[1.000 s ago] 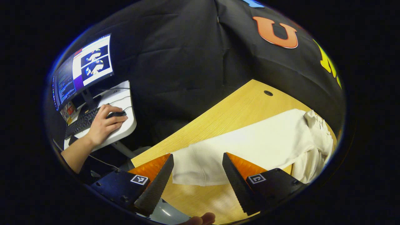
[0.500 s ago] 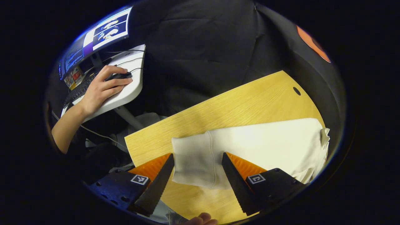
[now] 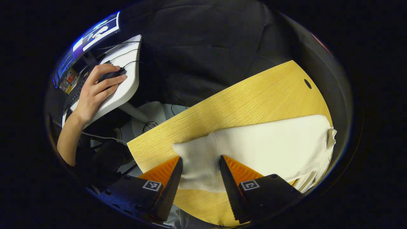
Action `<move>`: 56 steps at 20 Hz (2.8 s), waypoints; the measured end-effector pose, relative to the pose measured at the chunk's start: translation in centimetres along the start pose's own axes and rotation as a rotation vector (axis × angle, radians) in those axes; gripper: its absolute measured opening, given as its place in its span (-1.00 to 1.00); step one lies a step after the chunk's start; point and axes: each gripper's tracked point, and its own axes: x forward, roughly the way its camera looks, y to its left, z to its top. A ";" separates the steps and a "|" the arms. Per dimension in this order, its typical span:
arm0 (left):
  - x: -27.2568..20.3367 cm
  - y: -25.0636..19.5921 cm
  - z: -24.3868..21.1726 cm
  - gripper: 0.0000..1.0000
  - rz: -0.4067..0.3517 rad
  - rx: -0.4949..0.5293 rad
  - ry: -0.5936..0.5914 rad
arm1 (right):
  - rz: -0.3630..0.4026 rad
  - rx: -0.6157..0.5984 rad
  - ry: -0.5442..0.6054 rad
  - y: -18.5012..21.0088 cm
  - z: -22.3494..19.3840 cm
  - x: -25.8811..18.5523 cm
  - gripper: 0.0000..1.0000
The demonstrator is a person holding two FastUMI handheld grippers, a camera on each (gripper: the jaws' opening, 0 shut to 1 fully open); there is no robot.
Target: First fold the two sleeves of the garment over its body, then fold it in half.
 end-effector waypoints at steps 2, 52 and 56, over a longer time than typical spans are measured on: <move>0.0 0.4 0.2 0.11 -0.006 -0.030 0.027 | -0.022 0.013 -0.019 -1.3 -0.8 -1.6 0.94; -18.6 -68.9 -22.1 -0.92 -0.414 0.975 -0.116 | -0.576 -0.039 -0.705 -22.9 0.0 -28.0 0.89; -20.3 -70.3 -21.1 -0.80 -0.449 0.955 -0.057 | -0.597 -0.020 -0.702 -23.6 -0.5 -28.4 0.89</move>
